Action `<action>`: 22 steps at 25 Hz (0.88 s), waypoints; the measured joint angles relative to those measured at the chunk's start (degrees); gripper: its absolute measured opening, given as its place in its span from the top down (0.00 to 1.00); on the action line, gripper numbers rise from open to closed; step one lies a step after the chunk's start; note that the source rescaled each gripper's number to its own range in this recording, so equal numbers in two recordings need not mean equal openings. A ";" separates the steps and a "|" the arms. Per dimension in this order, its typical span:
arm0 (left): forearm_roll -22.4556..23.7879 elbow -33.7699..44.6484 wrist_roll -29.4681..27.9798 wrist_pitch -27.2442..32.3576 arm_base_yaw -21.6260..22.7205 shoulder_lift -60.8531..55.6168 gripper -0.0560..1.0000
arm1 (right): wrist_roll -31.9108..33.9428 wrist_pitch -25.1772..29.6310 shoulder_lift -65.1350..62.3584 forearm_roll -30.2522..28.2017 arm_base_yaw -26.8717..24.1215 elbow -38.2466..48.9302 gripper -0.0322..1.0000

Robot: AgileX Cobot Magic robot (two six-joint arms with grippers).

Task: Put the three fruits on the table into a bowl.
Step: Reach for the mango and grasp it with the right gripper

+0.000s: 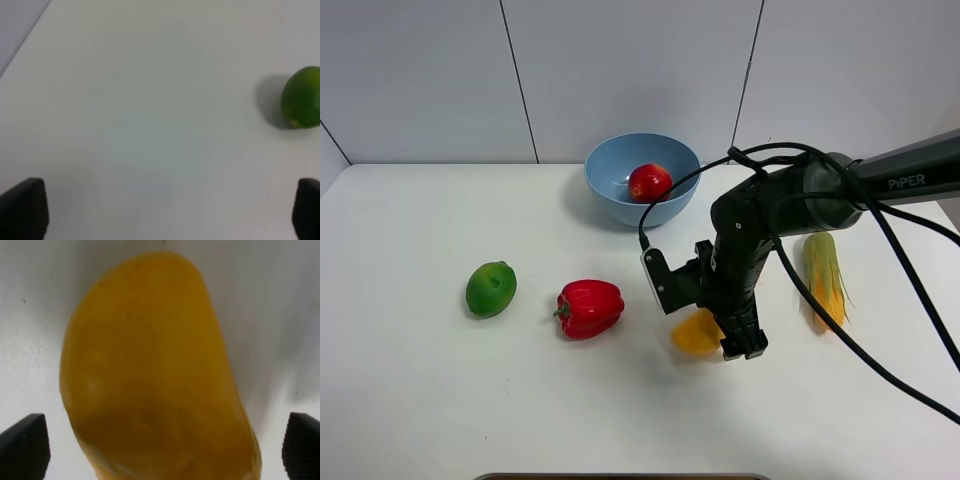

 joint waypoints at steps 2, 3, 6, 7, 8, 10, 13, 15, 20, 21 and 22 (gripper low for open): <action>0.00 0.00 0.00 0.00 0.00 0.00 0.00 | 0.00 0.00 0.00 0.47 0.00 0.00 0.21; 0.00 0.00 0.00 0.00 0.00 0.00 0.00 | 0.00 0.00 0.00 0.77 0.00 0.00 0.21; 0.00 0.00 0.00 0.00 0.00 0.00 0.00 | 0.00 0.00 0.00 0.98 0.00 0.00 0.21; 0.00 0.00 0.00 0.00 0.00 0.00 0.00 | 0.00 0.00 0.00 0.98 0.00 0.00 0.21; 0.00 0.00 0.00 0.00 0.00 0.00 0.00 | 0.00 0.00 0.00 0.98 0.00 0.00 0.21; 0.00 0.00 0.00 0.00 0.00 0.00 0.00 | 0.00 0.00 0.00 0.98 0.00 0.00 0.21; 0.00 0.00 0.00 0.00 0.00 0.00 0.00 | 0.00 0.00 0.00 0.98 0.00 0.00 0.21; 0.00 0.00 0.00 0.00 0.00 0.00 0.00 | 0.00 0.00 0.00 0.98 0.00 0.00 0.21; 0.00 0.00 0.00 0.00 0.00 0.00 0.00 | 0.00 0.00 0.00 0.98 0.00 0.00 0.21; 0.00 0.00 0.00 0.00 0.00 0.00 0.00 | 0.00 0.00 0.00 0.98 0.00 0.00 0.21; 0.00 0.00 0.00 0.00 0.00 0.00 0.00 | 0.00 0.00 0.00 0.98 0.00 0.00 0.21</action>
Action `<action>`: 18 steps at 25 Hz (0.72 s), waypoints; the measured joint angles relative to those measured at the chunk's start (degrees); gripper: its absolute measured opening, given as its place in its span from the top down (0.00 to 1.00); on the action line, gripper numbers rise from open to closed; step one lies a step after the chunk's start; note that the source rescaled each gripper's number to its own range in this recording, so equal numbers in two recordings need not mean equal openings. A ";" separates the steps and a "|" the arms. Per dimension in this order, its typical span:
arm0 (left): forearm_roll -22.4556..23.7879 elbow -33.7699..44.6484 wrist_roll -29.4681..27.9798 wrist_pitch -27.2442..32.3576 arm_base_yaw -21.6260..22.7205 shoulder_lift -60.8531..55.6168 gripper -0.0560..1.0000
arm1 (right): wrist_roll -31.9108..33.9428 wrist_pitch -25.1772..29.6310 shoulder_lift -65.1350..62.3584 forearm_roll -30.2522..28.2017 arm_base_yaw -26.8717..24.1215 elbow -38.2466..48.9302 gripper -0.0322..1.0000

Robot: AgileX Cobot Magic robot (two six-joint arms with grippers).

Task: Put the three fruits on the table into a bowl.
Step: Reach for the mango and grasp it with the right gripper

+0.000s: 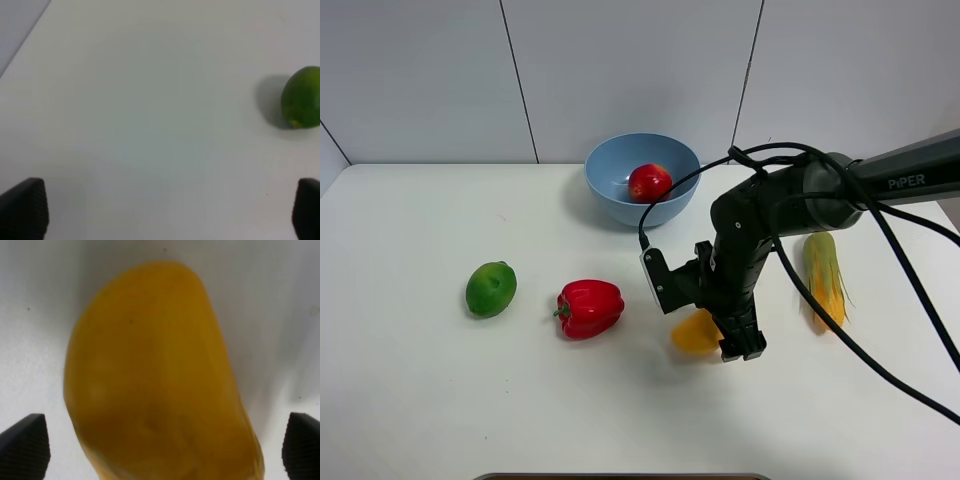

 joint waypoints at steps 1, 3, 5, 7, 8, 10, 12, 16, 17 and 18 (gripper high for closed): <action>0.00 0.00 0.00 0.00 0.00 0.00 0.00 | 0.00 0.00 0.00 0.00 0.00 0.00 0.21; 0.00 0.00 0.00 0.00 0.00 0.00 0.00 | 0.00 0.00 0.00 0.00 0.00 0.00 0.21; 0.00 0.00 0.00 0.00 0.00 0.00 0.00 | 0.00 0.00 0.00 0.00 0.00 0.00 0.21; 0.00 0.00 0.00 0.00 0.00 0.00 0.00 | 0.00 0.00 0.00 0.00 0.00 0.00 0.21; 0.00 0.00 0.00 0.00 0.00 0.00 0.00 | 0.00 0.00 0.00 0.00 0.00 0.00 0.21; 0.00 0.00 0.00 0.00 0.00 0.00 0.00 | 0.00 0.00 0.00 0.00 0.00 0.00 0.21; 0.00 0.00 0.00 0.00 0.00 0.00 0.00 | 0.00 0.00 0.00 0.00 0.00 0.00 0.21; 0.00 0.00 0.00 0.00 0.00 0.00 0.00 | 0.05 0.00 0.00 0.00 0.00 0.00 0.21; 0.00 0.00 0.00 0.00 0.00 0.00 0.00 | 0.05 0.00 0.00 0.00 0.00 0.00 0.21; 0.00 0.00 0.00 0.00 0.00 0.00 0.00 | 0.05 0.00 0.00 0.00 0.00 0.00 0.21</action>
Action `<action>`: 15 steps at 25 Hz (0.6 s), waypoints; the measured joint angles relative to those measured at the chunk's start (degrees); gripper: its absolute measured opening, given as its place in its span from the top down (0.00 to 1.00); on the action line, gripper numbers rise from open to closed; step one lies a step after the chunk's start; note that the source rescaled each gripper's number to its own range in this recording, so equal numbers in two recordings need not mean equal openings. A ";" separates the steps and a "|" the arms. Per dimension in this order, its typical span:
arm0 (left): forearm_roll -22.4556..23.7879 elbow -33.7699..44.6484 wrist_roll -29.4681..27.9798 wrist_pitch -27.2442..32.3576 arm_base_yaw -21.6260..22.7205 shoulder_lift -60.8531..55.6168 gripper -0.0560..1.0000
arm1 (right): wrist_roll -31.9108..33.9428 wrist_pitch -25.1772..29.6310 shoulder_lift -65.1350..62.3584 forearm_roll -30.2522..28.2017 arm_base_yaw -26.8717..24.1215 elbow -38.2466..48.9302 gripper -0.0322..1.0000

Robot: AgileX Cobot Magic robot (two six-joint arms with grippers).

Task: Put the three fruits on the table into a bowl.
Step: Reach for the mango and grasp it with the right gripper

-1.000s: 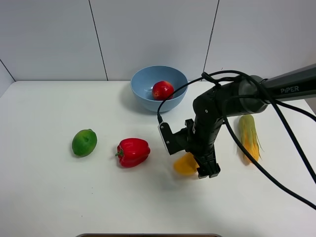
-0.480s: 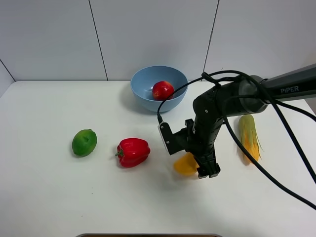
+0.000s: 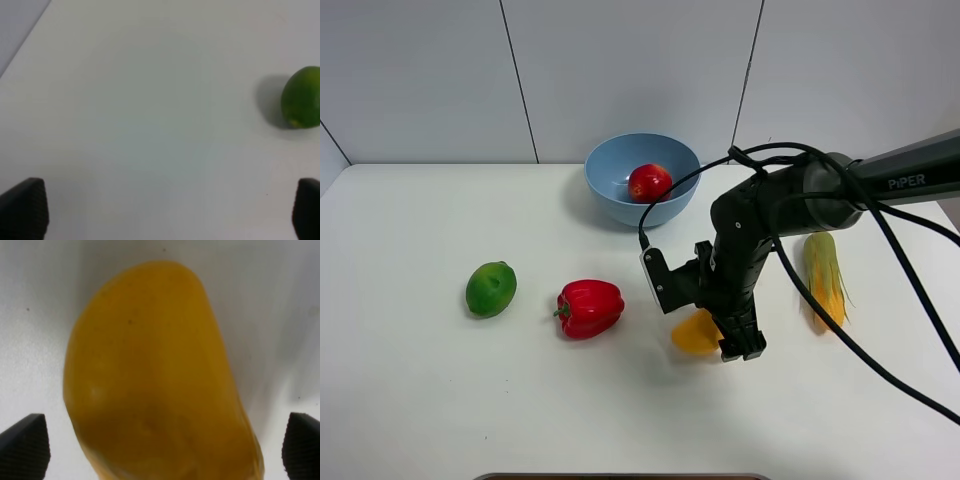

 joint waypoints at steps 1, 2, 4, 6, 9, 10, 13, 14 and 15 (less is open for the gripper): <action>0.00 0.00 0.00 0.00 0.00 0.00 0.00 | 0.00 0.00 0.00 0.00 0.00 0.00 0.21; 0.00 0.00 0.00 0.00 0.00 0.00 0.00 | 0.00 0.00 0.00 0.00 0.00 0.00 0.21; -0.05 0.00 0.00 0.00 0.00 0.00 0.00 | 0.00 0.00 0.00 0.20 0.00 0.00 0.21; -0.05 0.00 0.00 0.00 0.00 0.00 0.00 | 0.00 0.00 0.00 0.32 0.00 0.00 0.21; -0.05 0.00 0.00 0.00 0.00 0.00 0.00 | 0.00 0.00 0.00 0.42 0.00 0.00 0.31; -0.05 0.00 0.00 0.00 0.00 0.00 0.00 | 0.00 -0.07 0.00 0.42 0.00 0.00 0.42; -0.05 0.00 0.00 0.00 0.00 0.00 0.00 | 0.00 -0.12 0.00 0.49 0.00 0.00 0.97; -0.05 0.00 0.00 0.00 0.00 0.00 0.00 | 0.00 -0.12 0.00 0.49 0.00 0.00 0.97; -0.05 0.00 0.00 0.00 0.00 0.00 0.00 | 0.00 -0.12 0.00 0.49 0.00 0.00 0.97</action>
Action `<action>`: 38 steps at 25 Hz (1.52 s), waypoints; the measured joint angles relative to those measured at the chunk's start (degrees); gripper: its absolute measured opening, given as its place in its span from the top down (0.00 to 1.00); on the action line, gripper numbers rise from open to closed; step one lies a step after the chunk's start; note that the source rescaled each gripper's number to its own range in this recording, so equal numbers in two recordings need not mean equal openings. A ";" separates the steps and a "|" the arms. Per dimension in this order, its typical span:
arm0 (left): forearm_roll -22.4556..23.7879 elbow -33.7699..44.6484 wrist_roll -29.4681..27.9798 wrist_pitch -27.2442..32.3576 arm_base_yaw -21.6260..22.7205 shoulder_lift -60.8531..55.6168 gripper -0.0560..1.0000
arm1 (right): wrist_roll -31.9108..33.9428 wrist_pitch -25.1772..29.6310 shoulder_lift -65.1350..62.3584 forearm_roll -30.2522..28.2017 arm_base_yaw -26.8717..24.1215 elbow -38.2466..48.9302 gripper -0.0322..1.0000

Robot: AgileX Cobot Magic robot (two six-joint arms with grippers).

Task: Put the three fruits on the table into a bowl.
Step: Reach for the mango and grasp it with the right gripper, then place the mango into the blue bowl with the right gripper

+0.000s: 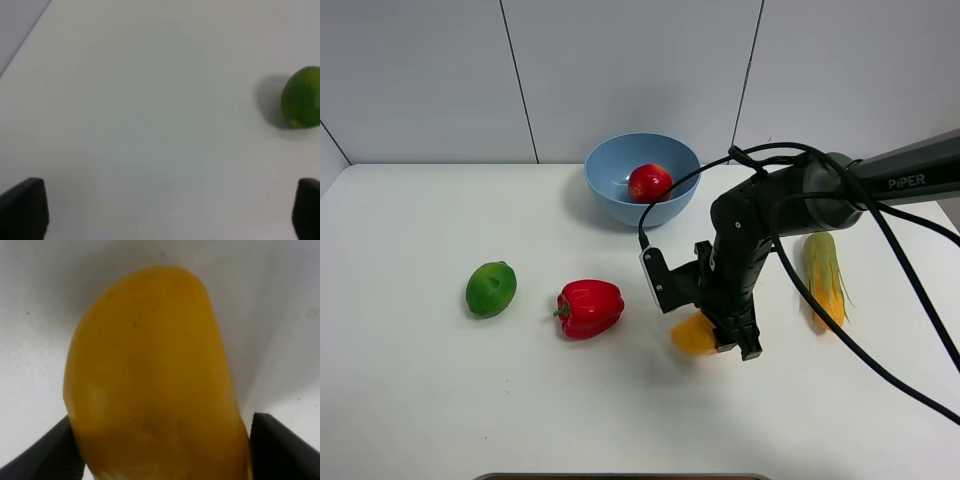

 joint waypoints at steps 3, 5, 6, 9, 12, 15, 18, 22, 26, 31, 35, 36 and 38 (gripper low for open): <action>0.00 0.00 0.00 0.00 0.00 0.00 0.00 | 0.00 0.00 0.00 0.00 0.00 0.00 0.97; 0.00 0.00 0.00 0.00 0.00 0.00 0.00 | 0.00 0.00 0.00 -0.06 0.00 0.00 0.97; 0.00 0.00 0.00 0.00 0.00 0.00 0.00 | 0.00 0.00 0.00 -0.06 0.00 0.00 0.97; 0.00 0.00 0.00 0.00 0.00 0.00 0.00 | 0.00 0.00 0.00 -0.32 0.00 0.00 0.97; 0.00 0.00 0.00 0.00 0.00 0.00 0.00 | 0.00 0.00 0.00 -0.48 0.00 0.00 0.97; 0.00 0.00 0.00 0.00 0.00 0.00 0.00 | 0.00 0.00 0.00 -0.48 0.00 0.00 0.97; 0.00 0.00 0.00 0.00 0.00 0.00 0.00 | 0.00 0.00 0.00 -0.48 0.00 0.00 0.97; 0.00 0.00 0.00 0.00 0.00 0.00 0.00 | 0.00 0.00 0.00 -0.48 0.00 0.00 0.97; 0.00 0.00 0.00 0.00 0.00 0.00 0.00 | 0.00 0.00 0.00 -0.48 0.00 0.00 0.97; 0.00 0.00 0.00 0.00 0.00 0.00 0.00 | 0.00 0.00 0.00 -0.48 0.00 0.00 0.97; 0.05 0.00 0.00 0.00 0.00 0.00 0.00 | 0.00 0.00 0.00 -0.48 0.00 0.00 0.97; 0.05 0.00 0.00 0.00 0.00 0.00 0.00 | 0.00 0.00 0.00 -0.48 0.00 0.00 0.97; 0.05 0.00 0.00 0.00 0.00 0.00 0.00 | 0.00 0.00 0.00 -0.48 0.00 0.00 0.97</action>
